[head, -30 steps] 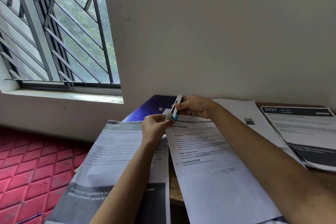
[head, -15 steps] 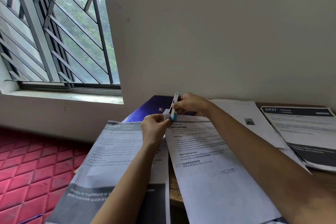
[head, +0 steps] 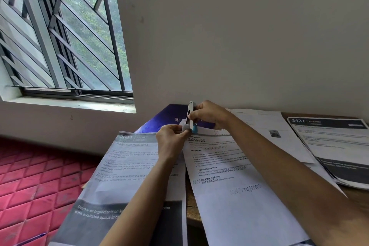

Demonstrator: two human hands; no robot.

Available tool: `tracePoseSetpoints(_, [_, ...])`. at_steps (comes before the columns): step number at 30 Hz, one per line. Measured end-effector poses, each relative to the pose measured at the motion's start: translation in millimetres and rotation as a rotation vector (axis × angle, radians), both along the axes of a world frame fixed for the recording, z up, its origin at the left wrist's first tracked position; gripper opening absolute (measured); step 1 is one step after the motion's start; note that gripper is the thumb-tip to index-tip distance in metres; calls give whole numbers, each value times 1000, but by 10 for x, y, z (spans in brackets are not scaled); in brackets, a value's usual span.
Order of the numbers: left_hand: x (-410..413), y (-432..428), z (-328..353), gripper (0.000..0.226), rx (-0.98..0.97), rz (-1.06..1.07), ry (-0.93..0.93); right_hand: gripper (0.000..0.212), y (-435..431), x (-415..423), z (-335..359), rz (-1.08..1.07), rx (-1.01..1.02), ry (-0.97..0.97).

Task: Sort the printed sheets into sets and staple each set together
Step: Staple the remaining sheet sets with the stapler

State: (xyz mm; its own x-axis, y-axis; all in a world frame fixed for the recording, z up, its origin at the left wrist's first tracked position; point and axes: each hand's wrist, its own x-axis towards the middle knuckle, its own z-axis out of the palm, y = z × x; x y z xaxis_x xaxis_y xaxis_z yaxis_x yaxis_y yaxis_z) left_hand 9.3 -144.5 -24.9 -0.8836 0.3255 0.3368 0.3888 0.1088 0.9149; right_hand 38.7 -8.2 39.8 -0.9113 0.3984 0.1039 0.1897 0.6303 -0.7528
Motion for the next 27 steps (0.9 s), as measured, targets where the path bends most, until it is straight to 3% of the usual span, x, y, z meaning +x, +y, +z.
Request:
tracePoseSetpoints(5, [-11,2,-16,17,-16,5,7,22,24,3,-11,6,15,22])
tracePoseSetpoints(22, [-18,11,-31,9,-23,19,40,16,2,25,2,40,15,18])
tracePoseSetpoints(27, [-59,22,-20,7,16,-25,-56,22,31,12,-10,37,-29,22])
